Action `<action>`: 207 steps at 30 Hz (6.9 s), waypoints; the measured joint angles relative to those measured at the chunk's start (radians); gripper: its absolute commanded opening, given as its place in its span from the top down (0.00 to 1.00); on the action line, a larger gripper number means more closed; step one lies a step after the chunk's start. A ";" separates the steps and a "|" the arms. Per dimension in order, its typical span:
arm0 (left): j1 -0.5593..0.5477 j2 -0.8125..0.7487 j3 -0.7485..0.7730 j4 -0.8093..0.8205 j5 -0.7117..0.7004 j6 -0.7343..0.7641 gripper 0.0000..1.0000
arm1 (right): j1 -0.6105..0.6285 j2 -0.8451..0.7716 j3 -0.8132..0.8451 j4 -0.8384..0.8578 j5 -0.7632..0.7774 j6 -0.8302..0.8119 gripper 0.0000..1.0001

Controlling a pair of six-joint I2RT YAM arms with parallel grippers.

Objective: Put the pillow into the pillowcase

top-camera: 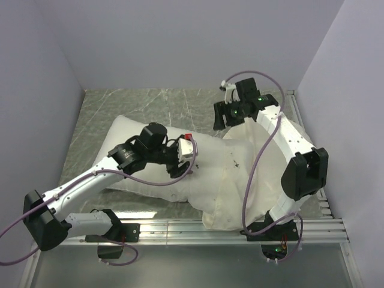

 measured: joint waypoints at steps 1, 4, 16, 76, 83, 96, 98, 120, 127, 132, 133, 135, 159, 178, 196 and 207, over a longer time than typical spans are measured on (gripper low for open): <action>0.015 -0.005 0.010 0.007 -0.013 0.001 0.28 | 0.000 0.012 -0.031 -0.038 0.029 -0.021 0.26; 0.057 -0.021 0.011 0.021 -0.041 0.020 0.26 | 0.000 0.025 -0.102 -0.131 0.100 -0.076 0.27; 0.113 0.054 -0.017 0.103 -0.151 0.095 0.33 | -0.001 0.114 -0.122 -0.184 0.085 -0.119 0.85; 0.418 0.254 -0.082 0.543 -0.187 -0.296 0.81 | 0.216 0.354 0.116 0.571 -0.266 0.590 0.23; 0.421 0.191 -0.064 0.470 -0.134 -0.243 0.34 | 0.051 -0.090 -0.159 0.378 -0.192 0.364 0.24; 0.140 -0.037 -0.085 0.236 -0.274 -0.051 0.01 | 0.104 -0.301 -0.703 0.205 0.169 0.009 0.23; 0.073 -0.051 -0.134 0.240 -0.321 -0.047 0.01 | 0.108 -0.224 -0.708 0.200 0.191 0.017 0.28; 0.002 0.120 -0.262 0.425 -0.508 -0.165 0.20 | 0.139 -0.163 -0.681 0.359 0.183 0.119 1.00; 0.017 0.219 -0.196 0.465 -0.535 -0.240 1.00 | 0.150 -0.196 -0.680 0.356 0.121 0.109 1.00; 0.098 0.293 -0.042 0.436 -0.510 -0.352 1.00 | 0.212 -0.280 -0.612 0.329 0.031 0.053 1.00; 0.127 0.304 0.003 0.425 -0.500 -0.392 1.00 | 0.229 -0.289 -0.579 0.320 0.010 0.037 1.00; 0.184 0.322 0.079 0.415 -0.481 -0.458 1.00 | 0.255 -0.293 -0.500 0.303 -0.032 0.008 1.00; 0.233 0.161 -0.094 0.294 -0.055 -0.517 0.20 | 0.110 -0.274 -0.441 0.093 -0.563 -0.031 0.09; 0.399 0.304 0.197 0.275 -0.216 -0.131 0.16 | 0.003 0.423 0.342 0.187 0.148 0.182 0.28; 0.498 0.417 0.124 0.193 -0.045 -0.135 0.49 | 0.188 0.233 -0.037 0.235 -0.020 0.068 0.22; 0.311 0.062 -0.203 0.266 -0.170 -0.111 0.47 | 0.089 0.214 0.163 0.056 0.117 0.062 0.19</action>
